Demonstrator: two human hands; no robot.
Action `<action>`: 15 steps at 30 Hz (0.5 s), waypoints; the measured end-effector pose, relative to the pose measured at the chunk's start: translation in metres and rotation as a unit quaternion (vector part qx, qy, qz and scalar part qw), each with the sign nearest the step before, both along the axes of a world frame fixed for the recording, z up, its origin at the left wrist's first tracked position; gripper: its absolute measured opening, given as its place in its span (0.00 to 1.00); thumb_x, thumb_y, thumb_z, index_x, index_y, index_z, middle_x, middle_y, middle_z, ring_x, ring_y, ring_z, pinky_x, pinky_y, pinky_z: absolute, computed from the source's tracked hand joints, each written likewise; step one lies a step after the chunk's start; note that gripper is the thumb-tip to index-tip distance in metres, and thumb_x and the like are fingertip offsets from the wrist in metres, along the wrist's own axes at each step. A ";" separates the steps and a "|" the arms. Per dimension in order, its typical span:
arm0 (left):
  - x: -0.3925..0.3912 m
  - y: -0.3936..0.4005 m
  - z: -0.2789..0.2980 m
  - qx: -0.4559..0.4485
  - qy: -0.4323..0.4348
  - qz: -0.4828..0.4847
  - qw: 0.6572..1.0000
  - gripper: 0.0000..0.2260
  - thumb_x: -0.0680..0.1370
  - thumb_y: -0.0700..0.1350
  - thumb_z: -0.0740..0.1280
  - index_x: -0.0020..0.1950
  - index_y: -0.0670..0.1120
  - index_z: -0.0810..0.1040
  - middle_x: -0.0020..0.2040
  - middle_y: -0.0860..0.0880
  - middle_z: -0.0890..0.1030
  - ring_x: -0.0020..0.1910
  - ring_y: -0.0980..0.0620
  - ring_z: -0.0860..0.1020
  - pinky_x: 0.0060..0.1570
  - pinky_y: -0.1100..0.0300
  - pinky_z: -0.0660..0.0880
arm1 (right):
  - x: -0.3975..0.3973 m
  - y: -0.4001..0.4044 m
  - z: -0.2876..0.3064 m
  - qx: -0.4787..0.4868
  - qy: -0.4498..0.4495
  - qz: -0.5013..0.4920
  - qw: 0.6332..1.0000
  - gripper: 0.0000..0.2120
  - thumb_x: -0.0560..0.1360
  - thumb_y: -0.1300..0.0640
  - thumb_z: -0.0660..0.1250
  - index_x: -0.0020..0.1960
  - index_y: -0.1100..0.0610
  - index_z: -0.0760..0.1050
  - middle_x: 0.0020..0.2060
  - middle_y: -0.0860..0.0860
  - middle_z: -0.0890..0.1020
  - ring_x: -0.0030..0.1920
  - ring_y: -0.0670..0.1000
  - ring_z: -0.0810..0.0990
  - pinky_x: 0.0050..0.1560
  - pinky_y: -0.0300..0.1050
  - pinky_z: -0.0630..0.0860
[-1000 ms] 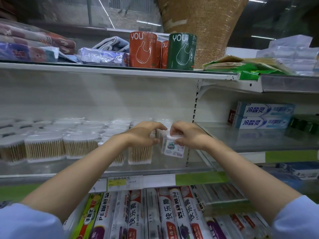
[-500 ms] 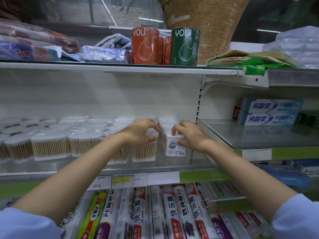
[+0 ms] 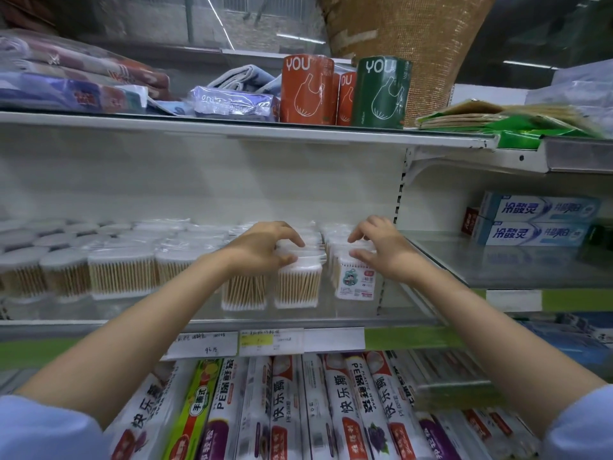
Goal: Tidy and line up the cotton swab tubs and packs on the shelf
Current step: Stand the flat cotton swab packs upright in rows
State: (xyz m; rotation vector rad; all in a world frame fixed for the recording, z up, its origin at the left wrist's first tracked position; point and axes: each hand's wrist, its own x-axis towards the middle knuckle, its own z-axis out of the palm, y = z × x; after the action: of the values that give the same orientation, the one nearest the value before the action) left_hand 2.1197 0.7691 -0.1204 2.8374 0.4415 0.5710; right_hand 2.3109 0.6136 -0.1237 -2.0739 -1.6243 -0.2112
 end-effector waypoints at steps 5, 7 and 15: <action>-0.015 0.010 -0.002 0.025 -0.007 0.013 1.000 0.11 0.75 0.45 0.68 0.58 0.51 0.79 0.61 0.52 0.76 0.62 0.53 0.71 0.64 0.58 0.66 | -0.042 0.014 0.008 0.007 0.008 0.067 0.998 0.07 0.76 0.57 0.66 0.53 0.55 0.79 0.46 0.47 0.77 0.39 0.39 0.71 0.39 0.24 0.66; -0.018 0.013 -0.005 0.048 -0.004 0.022 0.999 0.13 0.75 0.45 0.69 0.59 0.51 0.78 0.60 0.52 0.76 0.62 0.52 0.69 0.64 0.59 0.65 | -0.057 0.023 0.006 -0.019 -0.013 0.089 0.996 0.11 0.75 0.58 0.67 0.57 0.56 0.78 0.49 0.48 0.78 0.40 0.42 0.72 0.40 0.24 0.65; -0.025 0.021 -0.012 0.032 0.062 0.007 0.998 0.18 0.76 0.44 0.66 0.67 0.53 0.73 0.65 0.54 0.74 0.65 0.53 0.68 0.66 0.53 0.66 | -0.075 0.043 -0.002 -0.106 -0.053 0.058 0.991 0.19 0.74 0.54 0.69 0.64 0.54 0.74 0.57 0.52 0.75 0.46 0.45 0.68 0.47 0.37 0.63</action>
State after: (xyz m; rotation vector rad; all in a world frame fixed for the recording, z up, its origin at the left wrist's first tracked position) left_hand 2.0948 0.7903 -0.1325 2.9445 0.4738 0.4201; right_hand 2.2355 0.6571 -0.1257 -2.1447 -1.8978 -0.1149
